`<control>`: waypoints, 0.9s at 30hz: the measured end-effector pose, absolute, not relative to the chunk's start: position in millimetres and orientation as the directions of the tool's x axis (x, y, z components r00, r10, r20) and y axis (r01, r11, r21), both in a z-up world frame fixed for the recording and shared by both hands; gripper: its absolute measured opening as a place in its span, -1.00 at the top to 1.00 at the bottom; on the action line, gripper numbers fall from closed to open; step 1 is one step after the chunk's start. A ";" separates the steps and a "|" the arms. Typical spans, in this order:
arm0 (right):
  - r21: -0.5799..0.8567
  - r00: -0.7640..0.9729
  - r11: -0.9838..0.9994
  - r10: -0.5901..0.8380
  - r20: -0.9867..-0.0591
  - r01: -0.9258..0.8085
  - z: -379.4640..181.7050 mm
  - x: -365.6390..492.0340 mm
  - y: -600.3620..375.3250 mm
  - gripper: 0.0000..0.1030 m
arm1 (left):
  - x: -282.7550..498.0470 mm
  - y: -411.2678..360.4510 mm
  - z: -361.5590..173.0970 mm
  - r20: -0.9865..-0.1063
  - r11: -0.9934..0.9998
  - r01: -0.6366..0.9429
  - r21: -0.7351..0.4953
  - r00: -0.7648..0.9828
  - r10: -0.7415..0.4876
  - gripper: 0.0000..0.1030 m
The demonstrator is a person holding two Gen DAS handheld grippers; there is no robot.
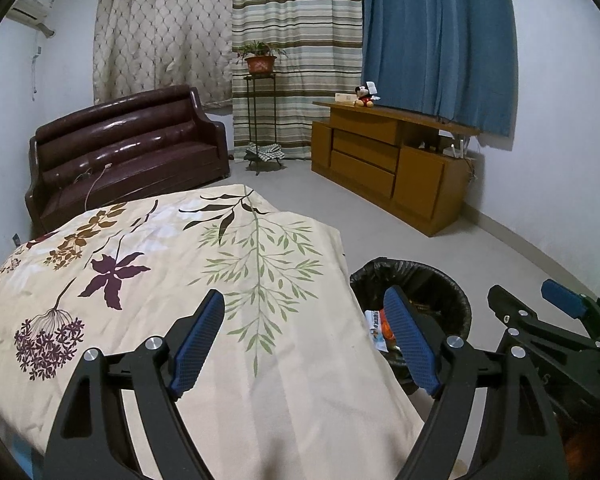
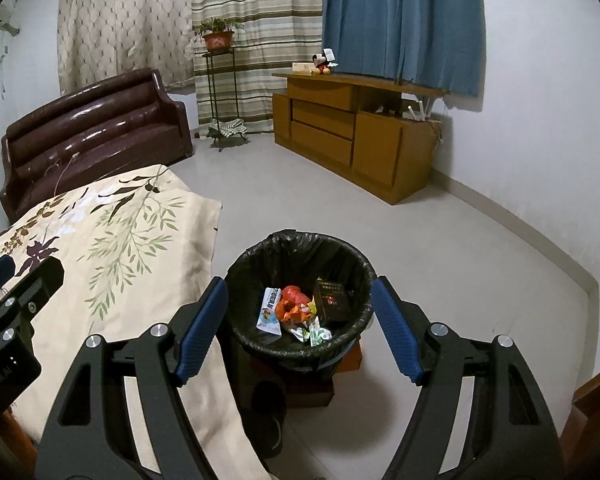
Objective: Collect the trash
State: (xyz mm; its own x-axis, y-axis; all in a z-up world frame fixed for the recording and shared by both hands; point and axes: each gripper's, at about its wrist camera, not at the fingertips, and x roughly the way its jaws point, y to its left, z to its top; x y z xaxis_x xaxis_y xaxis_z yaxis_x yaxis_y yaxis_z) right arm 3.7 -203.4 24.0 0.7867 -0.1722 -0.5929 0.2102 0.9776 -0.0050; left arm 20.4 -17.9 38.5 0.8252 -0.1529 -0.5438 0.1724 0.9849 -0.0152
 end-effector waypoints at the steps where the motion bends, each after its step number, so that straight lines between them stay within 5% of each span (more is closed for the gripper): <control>1: -0.005 0.787 0.978 -0.172 -0.592 0.211 24.3 3.4 -203.4 -0.41 | 20.0 -18.0 38.5 -0.543 0.985 0.173 -0.014 0.826 -0.152 -0.54; 27: -0.007 0.788 0.977 -0.175 -0.591 0.212 26.8 3.4 -205.7 -0.41 | 16.8 -18.7 36.1 -0.551 0.985 0.174 -0.019 0.820 -0.156 -0.54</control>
